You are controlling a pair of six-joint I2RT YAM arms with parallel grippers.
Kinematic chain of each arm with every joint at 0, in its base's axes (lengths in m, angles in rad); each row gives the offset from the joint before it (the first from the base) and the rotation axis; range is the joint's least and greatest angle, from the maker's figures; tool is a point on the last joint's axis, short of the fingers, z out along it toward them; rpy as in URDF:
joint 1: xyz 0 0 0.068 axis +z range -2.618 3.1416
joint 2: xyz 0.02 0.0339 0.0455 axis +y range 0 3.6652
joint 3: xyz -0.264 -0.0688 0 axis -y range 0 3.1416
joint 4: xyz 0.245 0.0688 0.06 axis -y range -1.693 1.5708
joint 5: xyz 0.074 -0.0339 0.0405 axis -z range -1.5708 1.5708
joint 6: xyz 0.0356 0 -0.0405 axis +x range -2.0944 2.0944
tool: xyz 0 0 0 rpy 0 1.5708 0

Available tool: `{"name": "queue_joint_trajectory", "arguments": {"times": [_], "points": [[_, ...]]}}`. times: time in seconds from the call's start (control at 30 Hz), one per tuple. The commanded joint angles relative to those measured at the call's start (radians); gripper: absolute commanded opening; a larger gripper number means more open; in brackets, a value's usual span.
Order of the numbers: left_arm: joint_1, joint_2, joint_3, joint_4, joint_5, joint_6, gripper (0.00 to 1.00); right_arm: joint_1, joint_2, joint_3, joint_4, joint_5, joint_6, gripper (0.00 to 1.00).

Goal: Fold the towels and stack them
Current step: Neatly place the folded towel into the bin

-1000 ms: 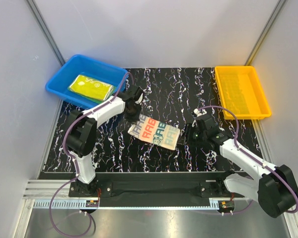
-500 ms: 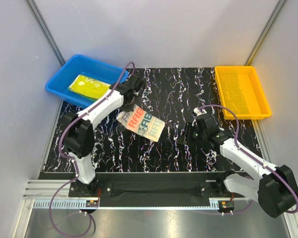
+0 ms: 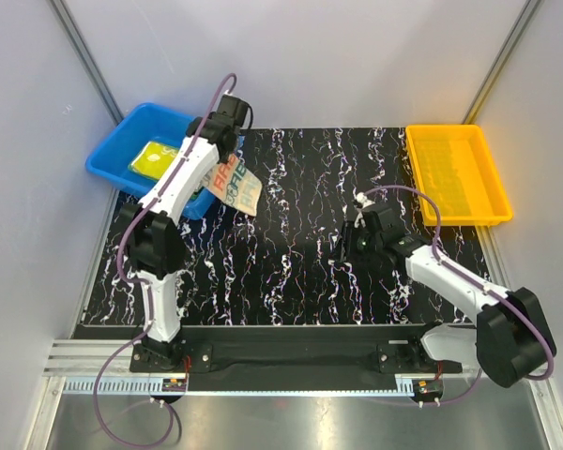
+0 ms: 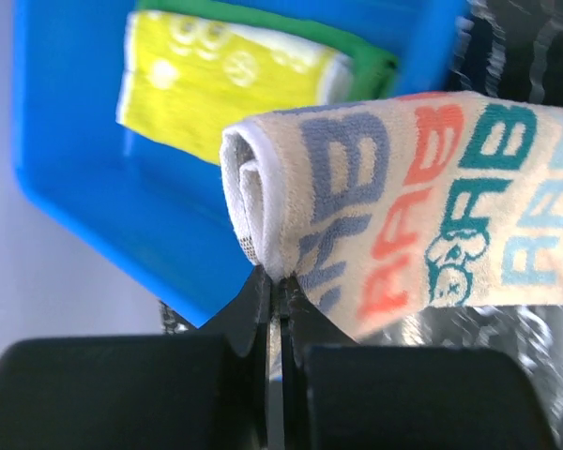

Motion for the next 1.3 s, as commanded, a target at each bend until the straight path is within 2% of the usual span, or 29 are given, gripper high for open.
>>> {"name": "queue_joint_trajectory", "arguments": {"times": [0.0,0.3,0.47,0.53,0.7,0.83,0.87,0.93,0.97,1.0,1.13,1.17,1.2,1.23,1.27], "points": [[0.072,0.032,0.121,0.031,-0.077,0.107,0.00,0.002,0.054,0.069,0.072,0.006,-0.052,0.42],[0.238,0.090,0.172,0.199,-0.013,0.176,0.00,0.004,0.215,0.161,0.133,-0.021,-0.107,0.42],[0.319,0.172,0.215,0.278,0.051,0.242,0.00,0.002,0.278,0.215,0.139,-0.001,-0.141,0.42],[0.344,0.208,0.257,0.285,0.061,0.237,0.00,0.002,0.299,0.241,0.145,-0.004,-0.154,0.42],[0.422,0.276,0.239,0.429,0.102,0.234,0.00,0.002,0.336,0.281,0.158,-0.004,-0.157,0.42],[0.477,0.383,0.307,0.494,0.151,0.213,0.01,0.002,0.382,0.311,0.162,-0.005,-0.157,0.42],[0.482,0.399,0.316,0.511,0.128,0.213,0.19,-0.001,0.391,0.316,0.161,-0.004,-0.157,0.42],[0.480,0.417,0.322,0.543,0.088,0.213,0.43,0.000,0.413,0.330,0.153,-0.004,-0.153,0.42],[0.479,0.413,0.321,0.548,0.100,0.205,0.50,0.000,0.419,0.333,0.150,-0.007,-0.150,0.42],[0.477,0.396,0.319,0.548,0.104,0.190,0.64,0.000,0.426,0.340,0.144,-0.010,-0.147,0.42],[0.451,0.300,0.299,0.514,0.122,0.124,0.75,0.000,0.411,0.344,0.126,-0.019,-0.133,0.44],[0.431,0.273,0.285,0.505,0.131,0.102,0.83,0.000,0.402,0.344,0.121,-0.016,-0.130,0.50],[0.416,0.240,0.249,0.494,0.146,0.088,0.99,0.000,0.394,0.353,0.098,-0.016,-0.128,0.57],[0.398,0.172,0.221,0.468,0.209,0.081,0.99,0.000,0.375,0.357,0.081,-0.013,-0.128,0.68],[0.359,0.126,0.183,0.465,0.234,0.070,0.99,0.000,0.361,0.363,0.069,-0.010,-0.128,0.86]]}}
